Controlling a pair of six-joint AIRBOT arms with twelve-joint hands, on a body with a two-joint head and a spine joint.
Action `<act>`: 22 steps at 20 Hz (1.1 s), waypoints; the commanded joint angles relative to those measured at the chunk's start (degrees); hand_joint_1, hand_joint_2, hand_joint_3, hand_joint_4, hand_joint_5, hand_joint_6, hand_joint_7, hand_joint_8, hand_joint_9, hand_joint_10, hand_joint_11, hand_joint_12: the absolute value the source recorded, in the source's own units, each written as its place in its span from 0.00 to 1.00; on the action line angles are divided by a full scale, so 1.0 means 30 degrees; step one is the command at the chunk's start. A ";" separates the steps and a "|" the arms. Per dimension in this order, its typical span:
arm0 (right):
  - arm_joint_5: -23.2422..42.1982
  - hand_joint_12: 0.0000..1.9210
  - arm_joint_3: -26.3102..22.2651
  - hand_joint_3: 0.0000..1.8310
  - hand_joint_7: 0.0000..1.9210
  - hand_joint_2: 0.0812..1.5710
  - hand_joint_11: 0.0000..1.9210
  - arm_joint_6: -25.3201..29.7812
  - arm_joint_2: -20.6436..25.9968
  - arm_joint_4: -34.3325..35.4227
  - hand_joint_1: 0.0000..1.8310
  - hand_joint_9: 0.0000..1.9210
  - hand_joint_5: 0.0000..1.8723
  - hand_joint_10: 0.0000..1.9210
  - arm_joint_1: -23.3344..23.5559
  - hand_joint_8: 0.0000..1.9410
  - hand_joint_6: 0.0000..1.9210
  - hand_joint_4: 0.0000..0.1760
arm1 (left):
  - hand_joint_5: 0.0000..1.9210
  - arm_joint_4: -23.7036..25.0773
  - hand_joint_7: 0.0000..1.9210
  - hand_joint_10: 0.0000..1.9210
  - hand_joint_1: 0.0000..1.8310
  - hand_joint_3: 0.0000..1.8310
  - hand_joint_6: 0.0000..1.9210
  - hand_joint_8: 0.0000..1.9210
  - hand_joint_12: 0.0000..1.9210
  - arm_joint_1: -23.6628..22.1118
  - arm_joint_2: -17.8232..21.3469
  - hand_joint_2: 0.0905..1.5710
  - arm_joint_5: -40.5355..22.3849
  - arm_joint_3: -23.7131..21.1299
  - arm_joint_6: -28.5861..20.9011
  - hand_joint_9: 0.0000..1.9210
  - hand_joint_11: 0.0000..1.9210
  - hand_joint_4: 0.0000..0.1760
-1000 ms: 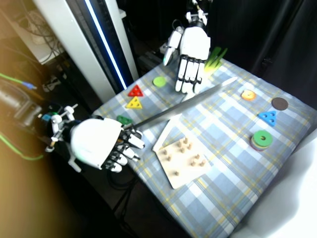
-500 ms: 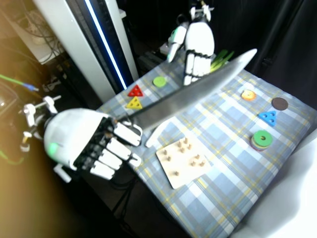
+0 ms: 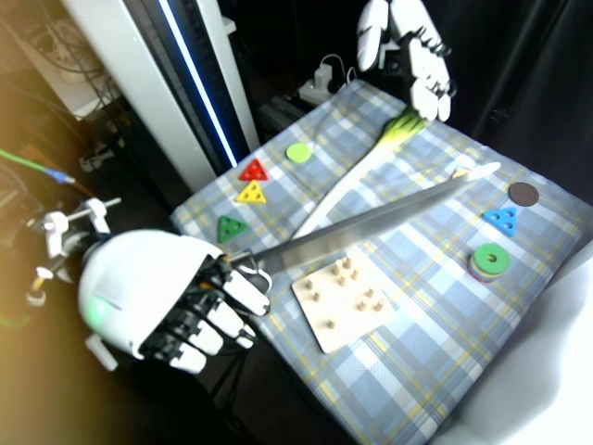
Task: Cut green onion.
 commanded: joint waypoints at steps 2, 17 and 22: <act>0.1423 1.00 0.0390 0.00 0.77 0.88 0.84 0.0125 0.0059 -0.0293 0.40 0.83 0.65 1.00 0.0790 1.00 1.00 0.28 | 0.10 -0.0074 0.16 0.01 0.00 0.00 0.00 0.00 0.19 0.0109 0.0087 0.92 -0.2879 -0.0021 -0.0087 0.16 0.00 0.00; -0.2446 1.00 0.0984 0.00 0.77 0.87 0.85 -0.1952 0.0009 -0.1508 0.38 0.83 0.66 1.00 0.3185 1.00 1.00 0.05 | 0.07 -0.0162 0.10 0.00 0.00 0.00 0.00 0.00 0.14 0.0340 0.0085 0.93 -0.3129 -0.0146 -0.0087 0.11 0.01 0.00; -0.3898 1.00 0.1508 0.00 0.76 0.88 0.83 -0.1954 -0.0207 -0.2008 0.33 0.82 0.65 1.00 0.3393 1.00 1.00 0.00 | 0.08 -0.0070 0.11 0.01 0.00 0.00 0.01 0.00 0.15 0.0345 0.0081 0.92 -0.2955 -0.0169 -0.0087 0.12 0.02 0.00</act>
